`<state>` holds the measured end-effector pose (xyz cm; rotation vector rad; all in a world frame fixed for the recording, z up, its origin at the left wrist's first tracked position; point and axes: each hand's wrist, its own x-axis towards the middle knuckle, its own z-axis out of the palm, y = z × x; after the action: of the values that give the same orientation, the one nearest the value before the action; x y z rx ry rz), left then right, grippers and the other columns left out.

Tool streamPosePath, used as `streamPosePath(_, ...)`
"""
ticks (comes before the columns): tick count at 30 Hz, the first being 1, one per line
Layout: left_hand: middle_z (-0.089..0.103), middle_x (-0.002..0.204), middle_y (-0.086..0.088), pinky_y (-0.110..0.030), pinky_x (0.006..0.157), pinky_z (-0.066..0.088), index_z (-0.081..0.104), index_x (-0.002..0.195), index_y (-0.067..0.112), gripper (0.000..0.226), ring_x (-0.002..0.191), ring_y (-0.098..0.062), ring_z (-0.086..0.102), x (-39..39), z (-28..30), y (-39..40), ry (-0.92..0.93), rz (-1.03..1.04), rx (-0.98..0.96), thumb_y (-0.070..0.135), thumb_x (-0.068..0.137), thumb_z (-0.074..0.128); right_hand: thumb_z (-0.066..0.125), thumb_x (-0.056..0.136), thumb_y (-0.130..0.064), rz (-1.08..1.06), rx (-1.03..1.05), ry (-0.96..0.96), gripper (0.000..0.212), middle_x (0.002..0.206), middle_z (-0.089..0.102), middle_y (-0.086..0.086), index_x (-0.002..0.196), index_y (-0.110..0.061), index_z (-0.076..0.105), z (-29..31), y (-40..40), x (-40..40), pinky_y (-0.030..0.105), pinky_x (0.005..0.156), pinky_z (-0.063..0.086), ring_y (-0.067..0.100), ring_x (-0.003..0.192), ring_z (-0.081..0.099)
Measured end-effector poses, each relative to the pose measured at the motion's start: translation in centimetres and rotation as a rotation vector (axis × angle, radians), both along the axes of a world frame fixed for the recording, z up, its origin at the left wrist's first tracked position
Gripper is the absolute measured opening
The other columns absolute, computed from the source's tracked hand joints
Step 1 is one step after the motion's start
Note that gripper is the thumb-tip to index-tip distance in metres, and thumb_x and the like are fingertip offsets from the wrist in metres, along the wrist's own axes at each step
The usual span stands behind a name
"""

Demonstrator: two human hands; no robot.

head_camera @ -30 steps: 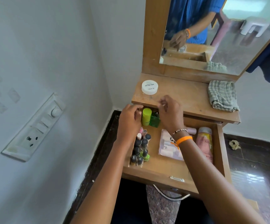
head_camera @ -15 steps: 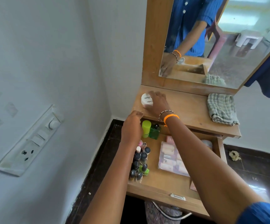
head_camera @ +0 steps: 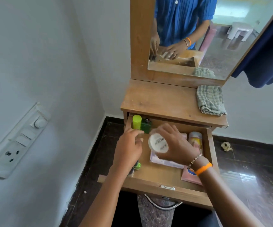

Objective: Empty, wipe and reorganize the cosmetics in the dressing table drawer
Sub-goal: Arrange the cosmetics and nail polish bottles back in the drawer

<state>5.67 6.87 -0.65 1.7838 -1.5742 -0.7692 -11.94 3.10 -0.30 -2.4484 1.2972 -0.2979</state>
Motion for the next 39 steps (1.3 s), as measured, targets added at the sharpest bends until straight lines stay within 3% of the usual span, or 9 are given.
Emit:
streamPosePath(5, 0.061, 0.117, 0.008, -0.018, 0.077, 0.047, 0.062, 0.117, 0.024, 0.03, 0.097, -0.006, 0.059, -2.1, -0.6, 2.2, -0.056, -0.166, 0.186, 0.012, 0.09, 0.057, 0.077, 0.065, -0.03, 0.024, 0.12, 0.085, 0.065, 0.127, 0.046, -0.006, 0.123, -0.035, 0.047, -2.3, 2.9, -2.9, 0.039, 0.093, 0.048, 0.021, 0.116, 0.041)
streamPosePath(10, 0.067, 0.107, -0.004, -0.036, 0.086, 0.052, 0.066, 0.112, 0.015, 0.032, 0.093, -0.02, 0.063, -4.6, -2.2, 2.1, -0.079, -0.249, 0.35, 0.0, 0.089, 0.049, 0.078, 0.068, -0.024, -0.004, 0.361, 0.092, 0.072, 0.129, 0.049, -0.005, 0.131, -0.037, 0.046, -3.7, 3.9, -4.3, 0.037, 0.104, 0.04, 0.02, 0.118, 0.046)
streamPosePath(13, 0.069, 0.103, -0.008, -0.036, 0.086, 0.054, 0.069, 0.108, 0.015, 0.032, 0.091, -0.021, 0.065, -5.2, -2.9, 2.2, -0.098, -0.254, 0.399, 0.0, 0.088, 0.049, 0.074, 0.075, -0.022, -0.016, 0.46, 0.101, 0.063, 0.128, 0.051, -0.002, 0.132, -0.033, 0.049, -4.2, 4.4, -4.7, 0.029, 0.105, 0.038, 0.015, 0.118, 0.048)
streamPosePath(17, 0.07, 0.108, -0.01, -0.03, 0.091, 0.051, 0.068, 0.111, 0.011, 0.032, 0.098, -0.022, 0.066, -5.6, -3.3, 2.6, -0.098, -0.3, 0.466, -0.001, 0.088, 0.049, 0.074, 0.077, -0.025, -0.07, 0.512, 0.062, 0.048, 0.123, 0.055, 0.003, 0.122, -0.019, 0.059, -4.4, 4.9, -4.7, 0.027, 0.102, 0.039, 0.016, 0.114, 0.051)
streamPosePath(21, 0.069, 0.11, -0.01, -0.028, 0.089, 0.05, 0.067, 0.112, 0.01, 0.034, 0.1, -0.021, 0.065, -5.7, -3.4, 2.4, -0.099, -0.351, 0.524, -0.006, 0.086, 0.052, 0.075, 0.075, -0.023, -0.076, 0.521, 0.042, 0.036, 0.116, 0.05, 0.001, 0.109, -0.025, 0.063, -4.3, 5.1, -4.9, 0.026, 0.098, 0.04, 0.014, 0.106, 0.048)
streamPosePath(25, 0.071, 0.103, -0.012, -0.03, 0.085, 0.054, 0.066, 0.112, 0.006, 0.035, 0.092, -0.02, 0.068, -5.8, -3.9, 2.2, -0.058, -0.383, 0.557, -0.01, 0.085, 0.05, 0.076, 0.072, -0.012, -0.126, 0.512, 0.092, 0.034, 0.118, 0.044, 0.004, 0.102, -0.019, 0.064, -4.2, 5.2, -4.7, 0.023, 0.097, 0.038, 0.019, 0.109, 0.049)
streamPosePath(31, 0.07, 0.107, -0.013, -0.034, 0.09, 0.054, 0.065, 0.114, 0.006, 0.034, 0.093, -0.019, 0.068, -5.6, -4.4, 2.2, -0.055, -0.419, 0.568, -0.009, 0.086, 0.051, 0.072, 0.075, -0.001, -0.181, 0.467, 0.16, 0.029, 0.108, 0.039, -0.001, 0.099, -0.017, 0.07, -4.8, 5.2, -4.7, 0.015, 0.078, 0.034, 0.006, 0.08, 0.043)
streamPosePath(36, 0.065, 0.105, -0.008, -0.024, 0.077, 0.047, 0.067, 0.095, 0.007, 0.031, 0.094, -0.02, 0.062, -5.7, -4.2, 1.8, -0.078, -0.195, 0.297, -0.012, 0.083, 0.045, 0.059, 0.082, 0.002, -0.427, 0.256, 0.077, 0.02, 0.115, 0.056, 0.01, 0.094, -0.011, 0.069, -4.9, 4.7, -5.3, 0.02, 0.077, 0.044, 0.022, 0.098, 0.06)
streamPosePath(39, 0.048, 0.127, -0.007, -0.03, 0.094, 0.044, 0.054, 0.123, 0.009, 0.048, 0.115, -0.023, 0.049, -6.3, -4.4, 1.0, -0.176, -0.162, 0.205, -0.014, 0.082, 0.046, 0.061, 0.082, 0.0, -0.609, 0.149, 0.002, 0.025, 0.125, 0.049, 0.01, 0.104, -0.01, 0.064, -5.3, 4.0, -5.2, 0.032, 0.09, 0.047, 0.029, 0.111, 0.054)
